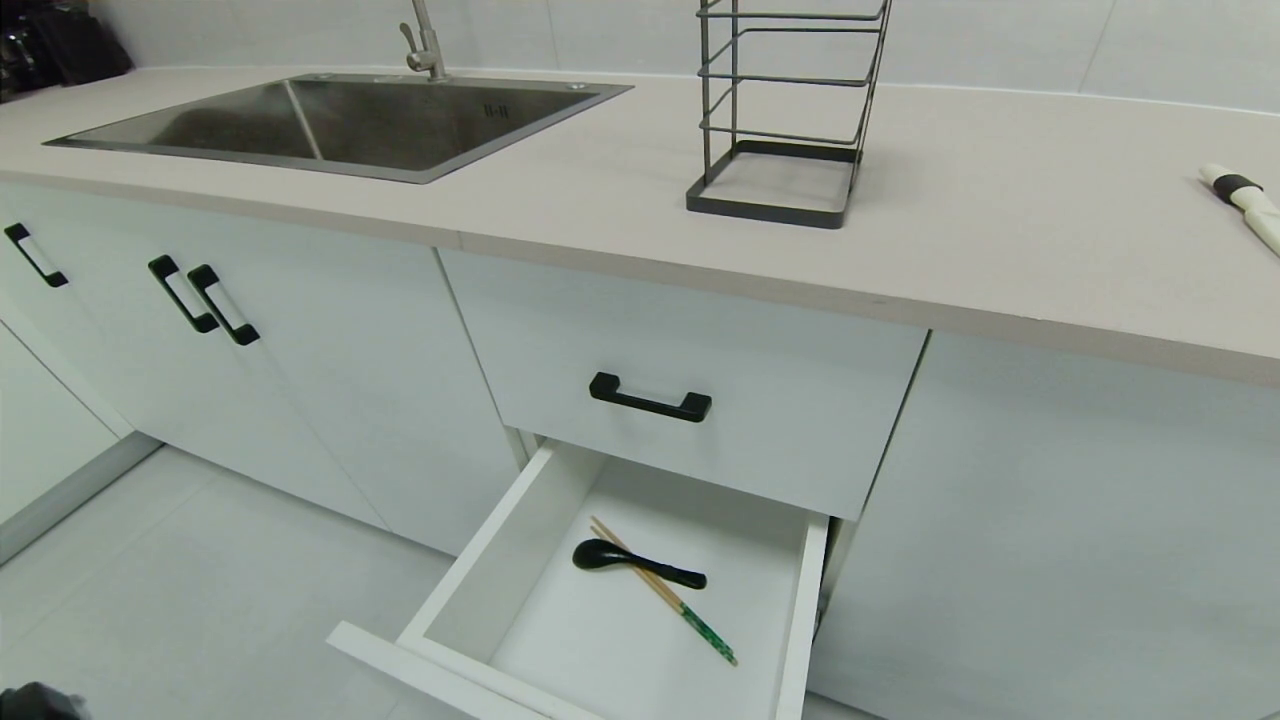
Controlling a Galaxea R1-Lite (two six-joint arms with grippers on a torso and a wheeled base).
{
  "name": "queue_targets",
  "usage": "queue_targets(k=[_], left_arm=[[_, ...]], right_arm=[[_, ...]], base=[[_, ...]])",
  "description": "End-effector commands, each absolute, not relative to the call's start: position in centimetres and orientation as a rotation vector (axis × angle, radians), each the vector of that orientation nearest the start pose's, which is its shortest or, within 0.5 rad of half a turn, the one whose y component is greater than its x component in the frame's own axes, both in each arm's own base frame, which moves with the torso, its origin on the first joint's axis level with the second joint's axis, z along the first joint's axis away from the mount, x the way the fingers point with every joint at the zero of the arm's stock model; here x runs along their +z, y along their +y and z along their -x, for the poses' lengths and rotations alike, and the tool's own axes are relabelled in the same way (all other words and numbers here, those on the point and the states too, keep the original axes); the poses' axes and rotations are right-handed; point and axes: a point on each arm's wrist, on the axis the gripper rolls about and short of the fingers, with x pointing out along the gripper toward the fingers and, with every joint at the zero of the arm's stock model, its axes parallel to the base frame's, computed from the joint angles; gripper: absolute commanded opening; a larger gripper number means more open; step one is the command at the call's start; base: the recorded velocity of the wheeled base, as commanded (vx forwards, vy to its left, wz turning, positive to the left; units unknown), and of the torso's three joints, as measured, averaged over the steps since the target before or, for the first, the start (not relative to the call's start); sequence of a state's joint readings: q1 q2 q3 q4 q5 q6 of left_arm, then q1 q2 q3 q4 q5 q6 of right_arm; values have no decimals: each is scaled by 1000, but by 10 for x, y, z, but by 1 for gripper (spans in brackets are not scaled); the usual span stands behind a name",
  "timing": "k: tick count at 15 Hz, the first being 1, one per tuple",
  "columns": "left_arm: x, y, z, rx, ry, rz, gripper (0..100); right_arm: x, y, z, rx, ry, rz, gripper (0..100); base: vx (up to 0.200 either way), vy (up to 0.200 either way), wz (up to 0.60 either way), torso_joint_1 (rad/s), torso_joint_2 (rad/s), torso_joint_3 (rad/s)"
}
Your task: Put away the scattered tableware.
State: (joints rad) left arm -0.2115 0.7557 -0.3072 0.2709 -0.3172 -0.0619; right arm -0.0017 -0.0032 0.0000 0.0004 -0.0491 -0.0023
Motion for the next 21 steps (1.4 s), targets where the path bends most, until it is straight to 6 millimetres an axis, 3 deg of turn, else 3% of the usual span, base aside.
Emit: queue_targets(k=[1,6,9,13,21], left_arm=[[117,-26,-78,-493,910,68,100],[102,-36,-124,-483,995,-54,100],[95,-41,-135,-455,1041,-96,100],[91,-52,-155,-401,967,-160,100],[88,-59,-171,-409,893,-155,100]], right_arm=[[75,-1,23,-51,2,3,100],[75,-1,23,-51,2,3,100],[75,-1,23,-51,2,3,100],[75,-1,23,-51,2,3,100],[75,-1,23,-51,2,3,100]], base=[[0,0,0,0,0,0],[0,0,0,0,0,0],[0,0,0,0,0,0],[0,0,0,0,0,0],[0,0,0,0,0,0]])
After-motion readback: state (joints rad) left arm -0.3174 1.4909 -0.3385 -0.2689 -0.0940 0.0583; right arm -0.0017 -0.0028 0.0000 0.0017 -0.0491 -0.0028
